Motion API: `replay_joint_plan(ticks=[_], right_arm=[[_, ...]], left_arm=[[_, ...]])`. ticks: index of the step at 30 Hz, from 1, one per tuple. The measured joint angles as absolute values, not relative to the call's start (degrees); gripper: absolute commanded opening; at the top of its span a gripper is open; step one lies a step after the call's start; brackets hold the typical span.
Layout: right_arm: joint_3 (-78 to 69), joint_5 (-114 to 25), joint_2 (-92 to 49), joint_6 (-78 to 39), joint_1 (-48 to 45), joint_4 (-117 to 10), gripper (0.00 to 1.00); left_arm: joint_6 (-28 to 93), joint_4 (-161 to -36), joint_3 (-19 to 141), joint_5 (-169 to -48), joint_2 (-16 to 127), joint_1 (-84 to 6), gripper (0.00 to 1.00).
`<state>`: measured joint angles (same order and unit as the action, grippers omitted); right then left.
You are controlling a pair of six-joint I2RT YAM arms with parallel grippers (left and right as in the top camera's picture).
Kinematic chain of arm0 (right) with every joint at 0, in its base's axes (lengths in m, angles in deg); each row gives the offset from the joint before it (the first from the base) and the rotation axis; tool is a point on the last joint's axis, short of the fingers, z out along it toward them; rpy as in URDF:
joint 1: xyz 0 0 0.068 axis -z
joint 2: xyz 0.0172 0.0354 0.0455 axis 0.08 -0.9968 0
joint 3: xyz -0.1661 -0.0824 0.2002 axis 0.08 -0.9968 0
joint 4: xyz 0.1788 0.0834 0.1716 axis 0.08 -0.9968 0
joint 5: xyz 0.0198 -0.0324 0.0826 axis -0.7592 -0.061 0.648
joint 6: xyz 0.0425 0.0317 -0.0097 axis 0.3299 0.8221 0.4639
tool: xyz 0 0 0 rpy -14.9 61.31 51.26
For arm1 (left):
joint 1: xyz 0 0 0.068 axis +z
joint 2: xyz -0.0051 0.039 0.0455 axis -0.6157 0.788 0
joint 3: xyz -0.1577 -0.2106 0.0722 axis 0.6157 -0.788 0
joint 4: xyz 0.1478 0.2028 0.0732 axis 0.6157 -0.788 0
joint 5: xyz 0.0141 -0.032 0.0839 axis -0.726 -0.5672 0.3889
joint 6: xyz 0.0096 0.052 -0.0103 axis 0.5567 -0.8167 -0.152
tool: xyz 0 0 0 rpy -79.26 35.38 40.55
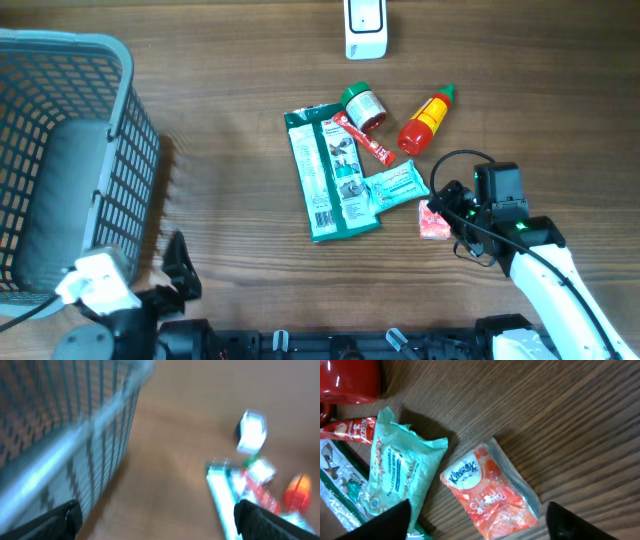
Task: Scan the item barcode
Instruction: 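Retract the left arm and grasp the tissue pack with the right gripper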
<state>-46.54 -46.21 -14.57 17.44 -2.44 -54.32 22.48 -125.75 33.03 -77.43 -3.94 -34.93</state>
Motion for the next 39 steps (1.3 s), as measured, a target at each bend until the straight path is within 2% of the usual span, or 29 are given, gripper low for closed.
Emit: replay_joint_plan(ticks=[2,8,11,12,14,22,28,33,34,35,36,37,38,39], right_arm=[[-46.5,-46.6,-14.6,16.6,-2.4,-53.8,1.00],[-46.5,-46.6,-14.6,15.8,-2.4,-53.1,0.99],[-46.5,-45.4,-14.6,15.6,-2.4,-52.8,0.84],[-46.5,-45.2,-14.6,15.4,-2.4,-52.8,0.83],[-46.5,-43.8,-14.6,16.4,-2.4,-52.9,0.71],[-46.2,-40.6,-14.7,38.3,-2.4,-65.1,0.73],[-46.2,-43.0,-15.2,48.1,-2.4,-63.3,0.72],[-46.2,-43.9,-21.4,51.7,-2.4,-60.4,0.71],[-46.2,-43.9,-23.2,52.0,-2.4,-59.8,0.68],[-46.2,-43.9,-25.0,52.2,-2.4,-58.6,0.58],[-46.2,-43.7,-27.6,52.4,-2.4,-56.7,0.40],[-45.9,-43.5,-28.5,52.7,-2.4,-55.8,0.33],[-45.5,-43.4,-29.5,52.4,-2.3,-54.7,0.16],[-43.9,-42.9,-31.6,52.8,-2.2,-53.6,0.04]], left_arm=[[22.5,-131.6,32.8,-77.4,-3.9,-34.9,1.00],[22.5,-131.8,32.8,-77.4,-3.9,-34.9,1.00],[22.5,-131.8,32.8,-77.4,-3.9,-34.9,1.00],[22.5,-131.8,32.8,-77.4,-3.9,-34.9,1.00],[22.5,-131.8,32.8,-77.4,-3.9,-34.9,1.00],[22.5,-131.8,32.8,-77.4,-3.9,-34.9,1.00],[22.5,-131.8,32.8,-77.4,-3.9,-34.9,1.00],[22.5,-131.8,32.8,-77.4,-3.9,-34.9,1.00],[22.5,-131.8,32.8,-77.4,-3.9,-34.9,1.00],[22.5,-131.8,32.8,-77.4,-3.9,-34.9,1.00],[22.5,-131.8,32.8,-77.4,-3.9,-34.9,1.00],[22.5,-131.8,32.8,-77.4,-3.9,-34.9,1.00],[22.5,-131.8,32.8,-77.4,-3.9,-34.9,1.00],[22.5,-131.8,32.8,-77.4,-3.9,-34.9,1.00]])
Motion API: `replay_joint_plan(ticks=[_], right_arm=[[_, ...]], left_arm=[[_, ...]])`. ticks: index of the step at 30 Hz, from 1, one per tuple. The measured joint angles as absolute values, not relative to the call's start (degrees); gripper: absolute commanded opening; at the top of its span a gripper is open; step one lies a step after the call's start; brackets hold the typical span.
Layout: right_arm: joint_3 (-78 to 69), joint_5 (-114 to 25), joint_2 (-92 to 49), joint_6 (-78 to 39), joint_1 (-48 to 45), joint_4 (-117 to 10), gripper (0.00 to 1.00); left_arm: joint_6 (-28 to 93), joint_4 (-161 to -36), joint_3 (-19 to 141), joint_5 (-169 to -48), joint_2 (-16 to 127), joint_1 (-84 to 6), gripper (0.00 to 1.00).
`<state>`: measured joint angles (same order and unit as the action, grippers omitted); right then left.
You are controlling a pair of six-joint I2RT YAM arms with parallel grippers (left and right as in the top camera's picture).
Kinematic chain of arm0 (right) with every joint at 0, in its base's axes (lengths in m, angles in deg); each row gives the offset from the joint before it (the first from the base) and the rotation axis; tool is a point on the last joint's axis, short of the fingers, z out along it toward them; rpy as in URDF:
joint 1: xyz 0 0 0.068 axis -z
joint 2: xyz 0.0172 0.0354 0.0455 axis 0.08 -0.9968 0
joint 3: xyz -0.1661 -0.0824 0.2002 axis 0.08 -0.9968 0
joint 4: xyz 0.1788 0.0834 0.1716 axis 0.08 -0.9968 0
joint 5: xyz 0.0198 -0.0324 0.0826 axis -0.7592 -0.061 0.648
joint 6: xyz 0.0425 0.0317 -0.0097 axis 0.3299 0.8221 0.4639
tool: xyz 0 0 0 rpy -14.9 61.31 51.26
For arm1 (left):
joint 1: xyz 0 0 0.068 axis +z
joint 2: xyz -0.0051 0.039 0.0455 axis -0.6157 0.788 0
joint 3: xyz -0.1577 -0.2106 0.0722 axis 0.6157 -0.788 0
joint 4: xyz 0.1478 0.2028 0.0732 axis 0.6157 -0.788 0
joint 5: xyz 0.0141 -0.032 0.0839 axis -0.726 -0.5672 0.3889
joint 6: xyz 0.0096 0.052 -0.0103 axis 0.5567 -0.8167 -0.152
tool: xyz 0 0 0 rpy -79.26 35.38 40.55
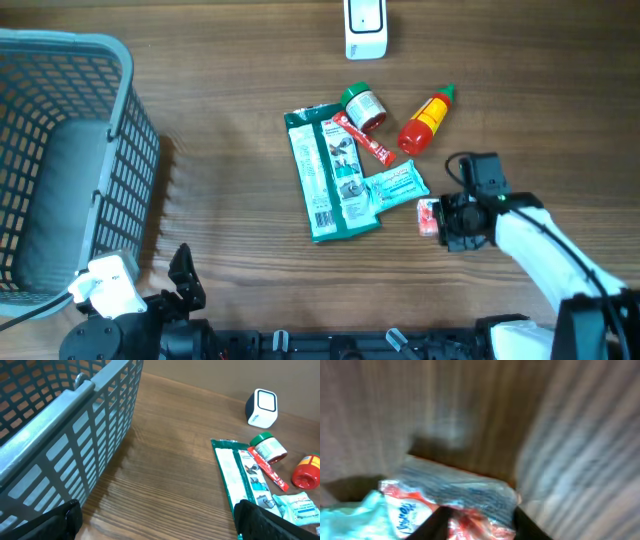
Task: Scan the item barcode
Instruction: 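Retract the left arm and grasp the tissue pack with the right gripper, then lift the tissue pack and hold it over the white scanner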
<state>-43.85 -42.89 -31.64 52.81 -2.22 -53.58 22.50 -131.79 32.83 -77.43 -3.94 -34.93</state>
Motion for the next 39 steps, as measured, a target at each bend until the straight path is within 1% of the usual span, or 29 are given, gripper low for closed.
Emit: replay_joint_plan(ticks=[5,9,14,17,20,23,29,34,39], right_arm=[[-41.7,-41.4,-34.4,51.5,-1.9,-54.1,0.04],[-42.2,-37.4,-34.0,44.3,-1.4,-52.8,0.04],[-45.5,-19.4,-29.2,34.2,-2.1,-56.5,0.06],[-45.6,-5.4,-24.9,32.1,-2.1,-57.5,0.04],[-45.6,7.6,-24.1,30.8,-2.1,-59.3,0.04],[-45.6,14.8,-24.1,29.6,-2.1,-63.3,0.04],[-45.6,18.6,-24.1,24.7,-2.1,-69.3,0.04],[-45.6,19.5,-24.1,20.0,-2.1,-70.7,0.04],[-45.6,21.3,-23.9,12.9,-2.1,-71.5,0.04]], left_arm=[[22.5,-131.8,32.8,-77.4,-3.9,-34.9,1.00],[22.5,-131.8,32.8,-77.4,-3.9,-34.9,1.00],[22.5,-131.8,32.8,-77.4,-3.9,-34.9,1.00],[22.5,-131.8,32.8,-77.4,-3.9,-34.9,1.00],[22.5,-131.8,32.8,-77.4,-3.9,-34.9,1.00],[22.5,-131.8,32.8,-77.4,-3.9,-34.9,1.00],[22.5,-131.8,32.8,-77.4,-3.9,-34.9,1.00],[22.5,-131.8,32.8,-77.4,-3.9,-34.9,1.00],[22.5,-131.8,32.8,-77.4,-3.9,-34.9,1.00]])
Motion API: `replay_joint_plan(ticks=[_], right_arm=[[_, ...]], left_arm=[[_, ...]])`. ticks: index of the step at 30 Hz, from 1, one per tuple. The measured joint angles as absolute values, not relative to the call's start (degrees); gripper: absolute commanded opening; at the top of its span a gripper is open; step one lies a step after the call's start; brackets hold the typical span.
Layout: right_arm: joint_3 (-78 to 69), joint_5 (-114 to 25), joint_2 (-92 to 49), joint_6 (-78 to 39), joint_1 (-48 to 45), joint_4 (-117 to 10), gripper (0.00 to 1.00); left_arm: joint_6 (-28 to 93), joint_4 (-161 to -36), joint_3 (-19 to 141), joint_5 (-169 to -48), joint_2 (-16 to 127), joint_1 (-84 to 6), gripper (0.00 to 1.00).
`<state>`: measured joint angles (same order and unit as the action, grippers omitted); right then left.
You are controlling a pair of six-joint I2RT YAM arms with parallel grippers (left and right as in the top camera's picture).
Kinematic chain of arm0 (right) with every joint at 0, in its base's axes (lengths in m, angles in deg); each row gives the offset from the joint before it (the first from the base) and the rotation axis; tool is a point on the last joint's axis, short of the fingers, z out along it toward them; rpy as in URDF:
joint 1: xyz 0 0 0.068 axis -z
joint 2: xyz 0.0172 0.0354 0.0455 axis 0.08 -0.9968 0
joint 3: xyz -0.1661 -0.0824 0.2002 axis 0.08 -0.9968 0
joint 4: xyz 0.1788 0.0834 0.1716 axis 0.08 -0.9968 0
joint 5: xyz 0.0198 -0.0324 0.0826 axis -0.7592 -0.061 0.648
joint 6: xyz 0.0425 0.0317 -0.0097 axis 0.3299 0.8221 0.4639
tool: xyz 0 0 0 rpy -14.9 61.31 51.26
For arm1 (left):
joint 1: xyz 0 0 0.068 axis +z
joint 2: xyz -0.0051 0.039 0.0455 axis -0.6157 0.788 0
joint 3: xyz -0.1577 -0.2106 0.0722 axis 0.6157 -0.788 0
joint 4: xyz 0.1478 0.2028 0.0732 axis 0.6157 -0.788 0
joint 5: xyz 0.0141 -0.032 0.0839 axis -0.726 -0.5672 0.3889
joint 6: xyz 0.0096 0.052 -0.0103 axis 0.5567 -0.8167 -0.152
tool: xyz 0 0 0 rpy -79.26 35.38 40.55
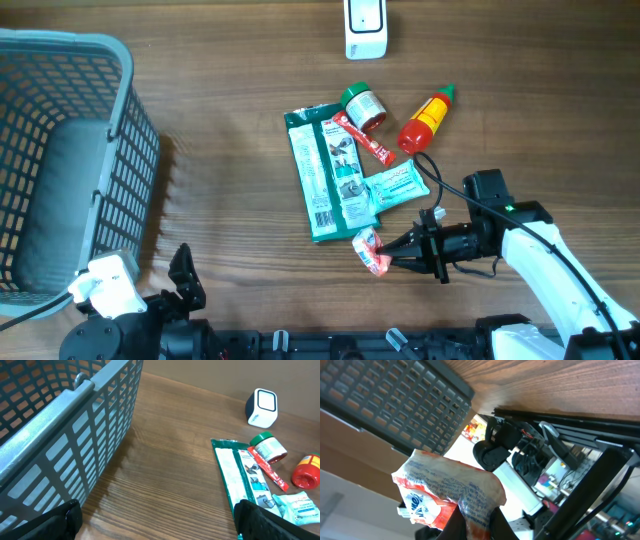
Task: Scan the item barcode
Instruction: 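Lift the tissue pack and hold it over the white scanner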
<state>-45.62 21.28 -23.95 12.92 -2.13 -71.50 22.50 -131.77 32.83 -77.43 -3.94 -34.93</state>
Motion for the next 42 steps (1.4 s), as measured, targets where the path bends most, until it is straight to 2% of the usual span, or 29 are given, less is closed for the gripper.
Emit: replay_joint_plan(ticks=[5,8,12,15,16,17,21,28,33,42], right_arm=[[-45.5,21.7,-19.9,10.8,-2.1,-65.5,0.04],[-40.9,16.8,-16.9,11.4,-2.2,-62.8,0.04],[-30.0,-0.4,-14.0,11.5,-2.2,-60.8,0.05],[-27.7,-15.7,-13.0,9.5,-2.2,-50.9,0.05],[-27.7,-22.3,-13.5,5.6,-2.2,-45.8,0.05],[-27.7,-27.7,-14.9,1.0,-2.2,-42.1,0.05],[-27.6,-31.9,-23.3,-7.9,-2.2,-24.9,0.05],[-27.0,-35.0,-44.6,-12.0,-2.3,3.5,0.05],[-19.3,-37.3,-56.4,-12.6,-2.9,6.2,0.05],[4.3,-45.6,-71.9,-15.9,-7.8,5.3,0.05]], left_arm=[[22.5,-131.8,32.8,-77.4,-3.9,-34.9,1.00],[22.5,-131.8,32.8,-77.4,-3.9,-34.9,1.00],[22.5,-131.8,32.8,-77.4,-3.9,-34.9,1.00],[22.5,-131.8,32.8,-77.4,-3.9,-34.9,1.00],[22.5,-131.7,32.8,-77.4,-3.9,-34.9,1.00],[22.5,-131.8,32.8,-77.4,-3.9,-34.9,1.00],[22.5,-131.8,32.8,-77.4,-4.0,-34.9,1.00],[22.5,-131.8,32.8,-77.4,-4.0,-34.9,1.00],[22.5,-131.8,32.8,-77.4,-4.0,-34.9,1.00],[22.5,-131.8,32.8,-77.4,-4.0,-34.9,1.00]])
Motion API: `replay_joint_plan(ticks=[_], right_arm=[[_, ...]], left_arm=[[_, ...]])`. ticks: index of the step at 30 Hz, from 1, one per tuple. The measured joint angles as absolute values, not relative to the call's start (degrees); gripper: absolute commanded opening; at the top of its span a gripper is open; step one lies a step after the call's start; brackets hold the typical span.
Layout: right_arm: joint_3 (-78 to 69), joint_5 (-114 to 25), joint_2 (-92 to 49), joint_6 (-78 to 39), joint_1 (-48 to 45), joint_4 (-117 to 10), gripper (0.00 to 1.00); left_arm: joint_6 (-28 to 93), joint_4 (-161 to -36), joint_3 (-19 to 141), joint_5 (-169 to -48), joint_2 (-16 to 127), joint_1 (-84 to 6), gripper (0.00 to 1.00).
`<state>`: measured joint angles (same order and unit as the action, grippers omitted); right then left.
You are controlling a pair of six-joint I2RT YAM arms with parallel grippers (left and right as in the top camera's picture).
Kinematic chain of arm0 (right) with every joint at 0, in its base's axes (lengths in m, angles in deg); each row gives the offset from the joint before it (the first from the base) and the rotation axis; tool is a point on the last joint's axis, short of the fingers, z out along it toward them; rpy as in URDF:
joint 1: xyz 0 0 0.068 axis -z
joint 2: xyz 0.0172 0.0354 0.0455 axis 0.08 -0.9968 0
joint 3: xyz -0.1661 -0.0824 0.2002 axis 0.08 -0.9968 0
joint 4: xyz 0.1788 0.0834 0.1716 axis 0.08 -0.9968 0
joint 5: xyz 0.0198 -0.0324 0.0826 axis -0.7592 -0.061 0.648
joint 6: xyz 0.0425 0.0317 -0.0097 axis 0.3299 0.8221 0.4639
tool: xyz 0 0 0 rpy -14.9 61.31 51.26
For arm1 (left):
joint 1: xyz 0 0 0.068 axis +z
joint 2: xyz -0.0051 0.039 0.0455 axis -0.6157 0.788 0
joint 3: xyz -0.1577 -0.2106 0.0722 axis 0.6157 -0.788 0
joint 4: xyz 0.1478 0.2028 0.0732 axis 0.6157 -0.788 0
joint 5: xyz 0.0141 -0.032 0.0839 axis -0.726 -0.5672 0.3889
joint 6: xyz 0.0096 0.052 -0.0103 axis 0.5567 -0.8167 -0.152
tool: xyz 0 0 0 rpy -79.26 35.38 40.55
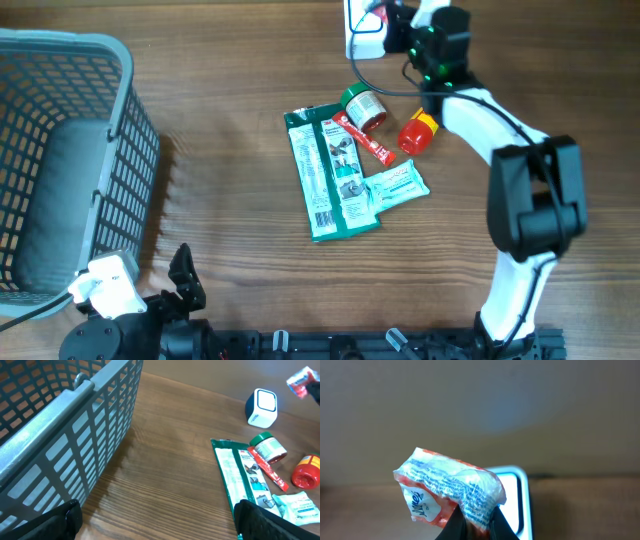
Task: Scan the item barcode
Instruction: 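Lift the tissue pack and hold it over the white scanner, then carry the tissue pack off to the right edge of the table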
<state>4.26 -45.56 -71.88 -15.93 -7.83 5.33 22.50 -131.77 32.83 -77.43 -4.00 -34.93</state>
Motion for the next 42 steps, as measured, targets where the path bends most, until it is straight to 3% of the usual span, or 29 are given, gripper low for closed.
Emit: replay_joint_plan(ticks=[9,26,35,42], right_arm=[[15.6,-54.3,-82.8,-20.2,-10.4,5.5,0.05],[16.5,-54.6,-83.0,-20.3,-10.1,-1.7,0.04],[16.8,-59.2,-67.3,-20.1,-4.3,-17.3,0.04],[17.7,-72.1,-60.8,-20.1,9.2,-36.2,0.04]], left_arm=[[22.5,-131.8,32.8,-77.4,-4.0,-34.9,1.00],[22.5,-131.8,32.8,-77.4,-4.0,-34.9,1.00],[22.5,-131.8,32.8,-77.4,-4.0,-34.9,1.00],[22.5,-131.7,32.8,-77.4,-4.0,-34.9,1.00]])
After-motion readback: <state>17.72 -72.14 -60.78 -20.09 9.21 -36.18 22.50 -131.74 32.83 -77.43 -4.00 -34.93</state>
